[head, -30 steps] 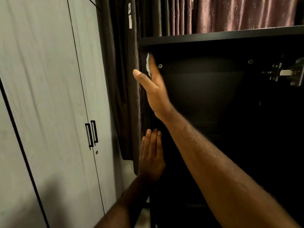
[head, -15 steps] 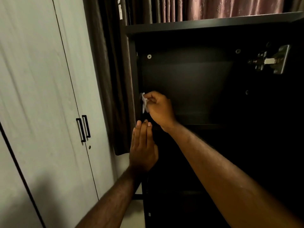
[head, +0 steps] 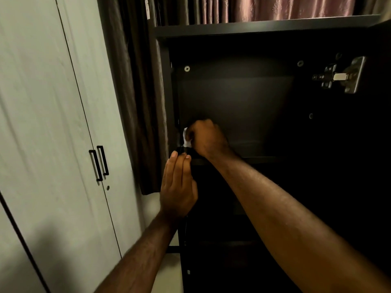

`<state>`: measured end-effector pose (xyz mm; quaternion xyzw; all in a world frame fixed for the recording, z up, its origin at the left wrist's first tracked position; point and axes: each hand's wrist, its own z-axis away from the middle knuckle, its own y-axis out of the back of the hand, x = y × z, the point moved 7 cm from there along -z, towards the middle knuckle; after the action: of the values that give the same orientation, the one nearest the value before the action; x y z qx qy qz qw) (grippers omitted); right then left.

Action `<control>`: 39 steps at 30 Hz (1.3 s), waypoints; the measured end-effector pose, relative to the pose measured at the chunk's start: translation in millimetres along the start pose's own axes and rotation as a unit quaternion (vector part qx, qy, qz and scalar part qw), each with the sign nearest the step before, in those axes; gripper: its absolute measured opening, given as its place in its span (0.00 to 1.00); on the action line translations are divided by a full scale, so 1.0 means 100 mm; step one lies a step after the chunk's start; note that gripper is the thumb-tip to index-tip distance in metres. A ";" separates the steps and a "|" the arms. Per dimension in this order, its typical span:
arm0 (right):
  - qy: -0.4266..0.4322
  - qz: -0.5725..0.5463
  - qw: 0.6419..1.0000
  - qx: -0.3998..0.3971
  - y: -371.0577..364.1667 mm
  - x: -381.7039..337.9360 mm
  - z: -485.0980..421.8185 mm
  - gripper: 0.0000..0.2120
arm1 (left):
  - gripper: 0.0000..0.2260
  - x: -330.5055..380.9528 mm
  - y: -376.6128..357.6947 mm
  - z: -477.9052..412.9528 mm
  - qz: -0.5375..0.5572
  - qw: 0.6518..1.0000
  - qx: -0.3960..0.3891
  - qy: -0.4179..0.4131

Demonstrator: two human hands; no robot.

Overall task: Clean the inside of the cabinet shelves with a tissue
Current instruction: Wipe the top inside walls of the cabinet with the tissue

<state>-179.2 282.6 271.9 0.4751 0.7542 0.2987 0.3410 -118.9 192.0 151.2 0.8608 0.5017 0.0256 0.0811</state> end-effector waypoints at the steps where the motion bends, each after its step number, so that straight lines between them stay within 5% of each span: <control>1: -0.010 0.003 1.000 0.009 0.02 0.03 0.01 0.07 | 0.28 -0.01 0.00 0.00 -0.006 1.000 0.002 -0.005; 9: -0.210 0.080 0.973 0.052 0.58 1.24 0.35 0.10 | 0.29 0.00 -0.02 0.00 0.002 1.000 -0.003 0.007; 14: -0.319 0.146 0.936 0.000 0.78 1.87 0.53 0.19 | 0.30 0.00 -0.02 -0.02 0.014 1.000 -0.020 0.016; 19: -0.299 0.087 0.950 0.007 0.70 1.57 0.42 0.18 | 0.30 0.00 -0.03 -0.03 0.015 0.999 -0.028 0.023; 23: -0.199 0.017 0.978 0.056 0.47 0.79 0.21 0.11 | 0.29 0.01 -0.02 -0.03 0.007 1.000 -0.017 0.015; 30: -0.057 -0.036 0.998 0.010 0.01 -0.06 -0.01 0.08 | 0.22 -0.03 -0.04 0.01 -0.023 1.000 -0.005 -0.002; 39: -0.205 0.033 0.968 0.141 0.67 1.22 0.36 0.11 | 0.29 0.00 -0.04 -0.01 0.003 1.000 -0.012 0.014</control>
<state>-154.7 424.6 274.4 0.5940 0.6868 0.0961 0.4078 -122.7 194.0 151.5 0.8610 0.4996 0.0443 0.0846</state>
